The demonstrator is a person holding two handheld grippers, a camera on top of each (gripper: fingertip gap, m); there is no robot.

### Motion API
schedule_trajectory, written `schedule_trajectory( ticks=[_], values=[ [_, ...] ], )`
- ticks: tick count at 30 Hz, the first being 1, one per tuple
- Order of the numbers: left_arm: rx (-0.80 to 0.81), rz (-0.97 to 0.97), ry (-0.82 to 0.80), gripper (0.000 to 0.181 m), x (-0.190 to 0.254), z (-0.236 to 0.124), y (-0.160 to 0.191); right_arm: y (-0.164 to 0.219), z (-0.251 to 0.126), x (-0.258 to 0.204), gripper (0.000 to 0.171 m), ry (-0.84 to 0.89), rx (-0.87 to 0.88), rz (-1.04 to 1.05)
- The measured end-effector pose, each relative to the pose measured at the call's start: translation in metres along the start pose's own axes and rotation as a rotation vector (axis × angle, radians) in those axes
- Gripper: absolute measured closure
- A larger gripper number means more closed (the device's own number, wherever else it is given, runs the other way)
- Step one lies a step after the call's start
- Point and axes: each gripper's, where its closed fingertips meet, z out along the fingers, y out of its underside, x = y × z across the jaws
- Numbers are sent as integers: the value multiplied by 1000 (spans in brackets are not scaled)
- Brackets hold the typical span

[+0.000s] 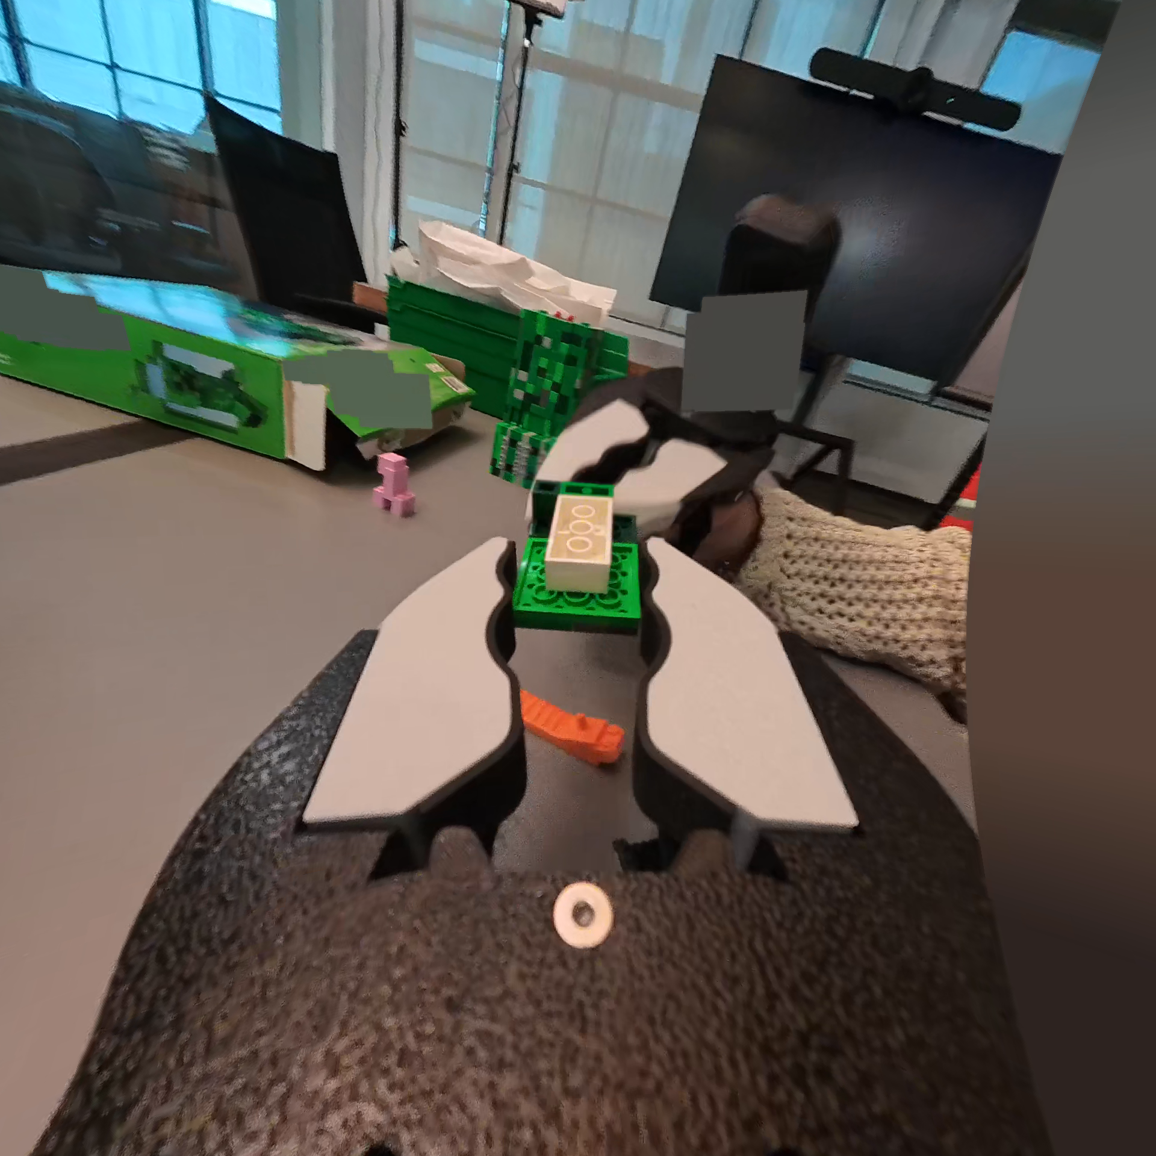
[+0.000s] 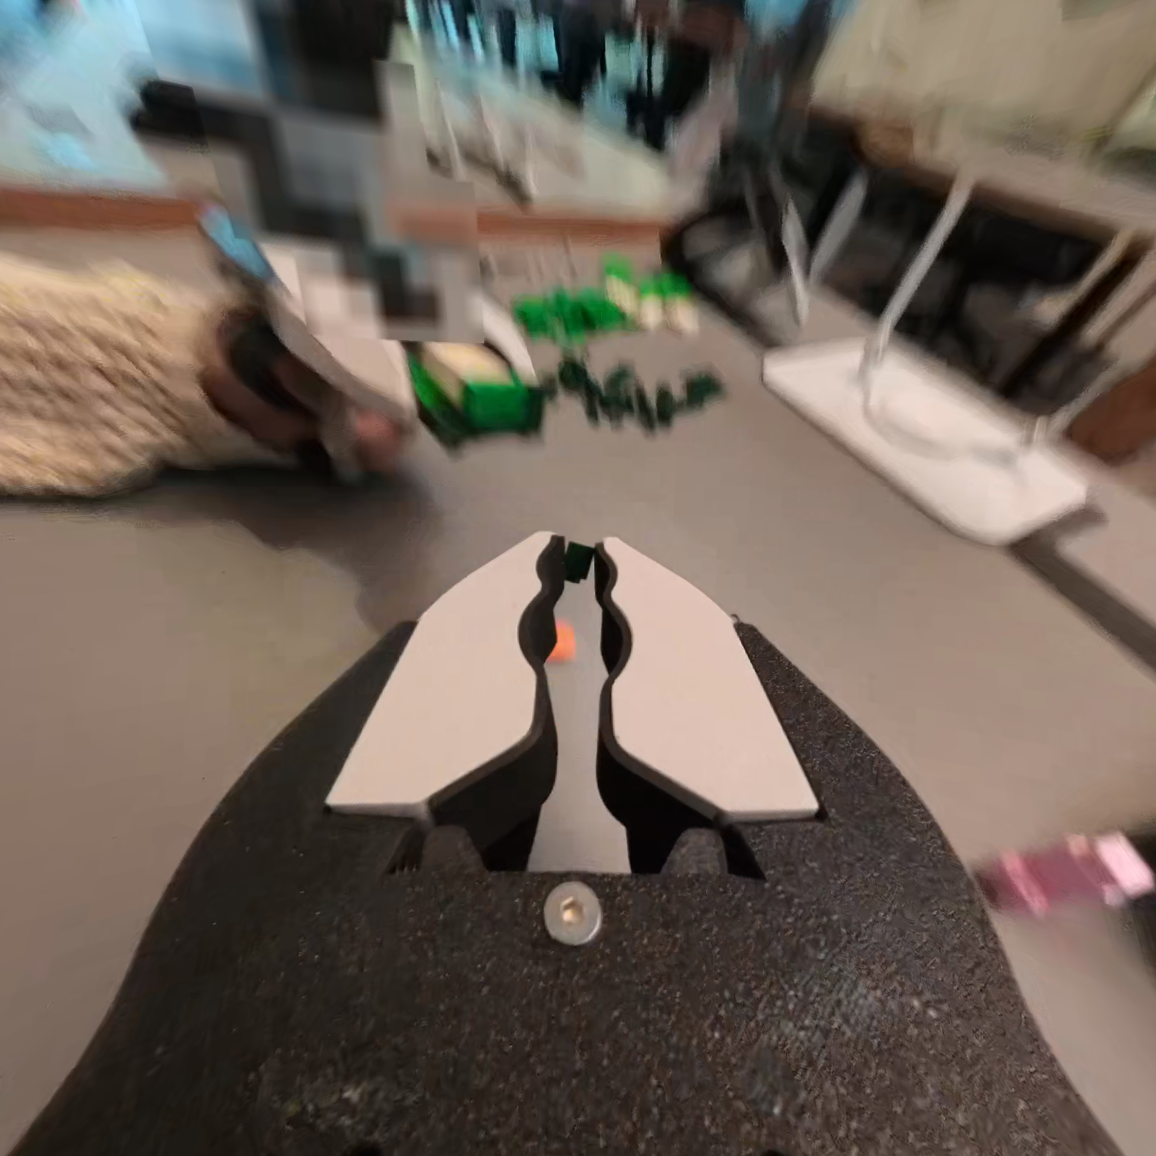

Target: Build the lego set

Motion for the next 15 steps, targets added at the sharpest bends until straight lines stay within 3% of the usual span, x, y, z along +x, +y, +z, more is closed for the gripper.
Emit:
schedule_trajectory(
  ticks=[2,5,15],
  values=[
    [0,51,-50,145,-5,-3,-1,36,5,2,163,-24,-193,10],
    [-2,90,-83,145,-8,-4,-2,61,10,-4,163,-54,-322,-13],
    [-6,100,-78,145,-7,-3,-1,66,13,-13,162,-80,-344,-154]
  ],
)
